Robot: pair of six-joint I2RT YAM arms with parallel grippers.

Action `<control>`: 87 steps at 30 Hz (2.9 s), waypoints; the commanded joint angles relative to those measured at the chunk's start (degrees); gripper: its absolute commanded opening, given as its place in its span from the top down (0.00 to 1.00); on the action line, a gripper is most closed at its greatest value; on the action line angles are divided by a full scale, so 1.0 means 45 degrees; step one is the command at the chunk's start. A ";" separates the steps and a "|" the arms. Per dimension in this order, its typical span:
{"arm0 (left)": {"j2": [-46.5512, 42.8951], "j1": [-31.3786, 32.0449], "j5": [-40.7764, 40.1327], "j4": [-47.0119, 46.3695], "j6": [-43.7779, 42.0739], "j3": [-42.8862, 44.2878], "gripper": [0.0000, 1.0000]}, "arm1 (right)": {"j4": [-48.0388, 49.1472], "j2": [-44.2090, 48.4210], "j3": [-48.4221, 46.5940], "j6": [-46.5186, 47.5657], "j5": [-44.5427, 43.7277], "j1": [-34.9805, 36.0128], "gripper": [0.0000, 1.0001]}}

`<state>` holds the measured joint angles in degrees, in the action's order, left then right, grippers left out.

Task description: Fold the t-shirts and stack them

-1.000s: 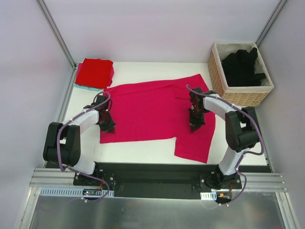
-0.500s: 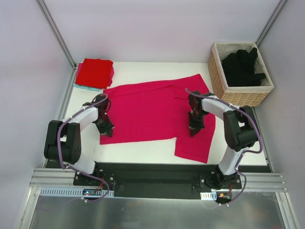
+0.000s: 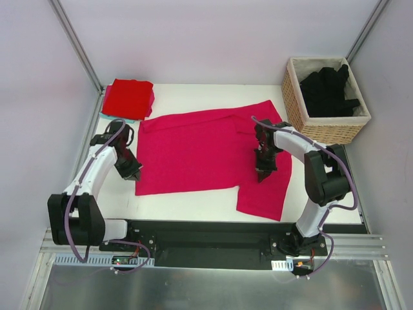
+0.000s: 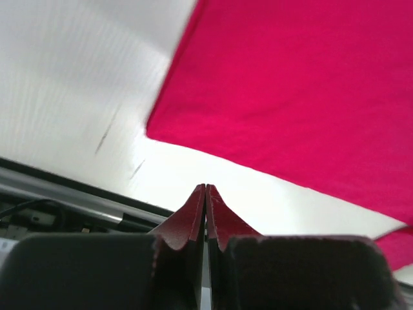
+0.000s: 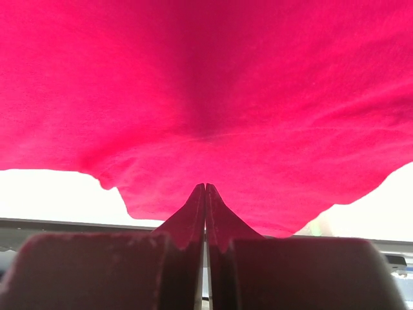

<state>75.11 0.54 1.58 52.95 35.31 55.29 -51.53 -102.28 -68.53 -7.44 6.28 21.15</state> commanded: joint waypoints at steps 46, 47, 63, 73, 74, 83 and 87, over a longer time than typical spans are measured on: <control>0.4148 -0.3945 -0.2225 0.1144 0.2585 -0.2424 1.00 | -0.0580 0.2239 -0.2193 -0.0280 -0.0908 0.0848 1.00; 0.4187 -0.4160 -0.2595 0.1279 0.2506 -0.2055 1.00 | -0.0619 0.2318 -0.2154 -0.0280 -0.0908 0.0828 1.00; 0.2162 -0.4865 -0.0706 -0.0204 -0.1732 0.0757 0.95 | -0.0425 0.2436 -0.2096 -0.0066 -0.1318 0.0750 1.00; -0.0967 -0.4884 0.3492 -0.0944 -0.1948 0.2267 0.62 | -0.0483 0.0019 -0.4260 0.0539 -0.2353 0.0165 0.75; -0.1143 -0.4885 0.3979 -0.1275 -0.1910 0.2129 0.63 | -0.0502 -0.0295 -0.4862 0.0599 -0.2353 0.0048 0.71; -0.3195 -0.4884 0.5526 -0.2020 -0.1284 0.1250 0.65 | -0.0522 -0.3693 -0.8264 0.1009 -0.1573 -0.1592 0.63; -0.3429 -0.4865 0.6130 -0.2604 -0.0662 0.0898 0.65 | -0.0386 -0.4417 -0.8929 0.1145 -0.0404 -0.2120 0.63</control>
<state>61.14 -21.43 23.99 44.62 29.10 60.95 -52.12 -120.40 -104.66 -3.73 -0.51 13.39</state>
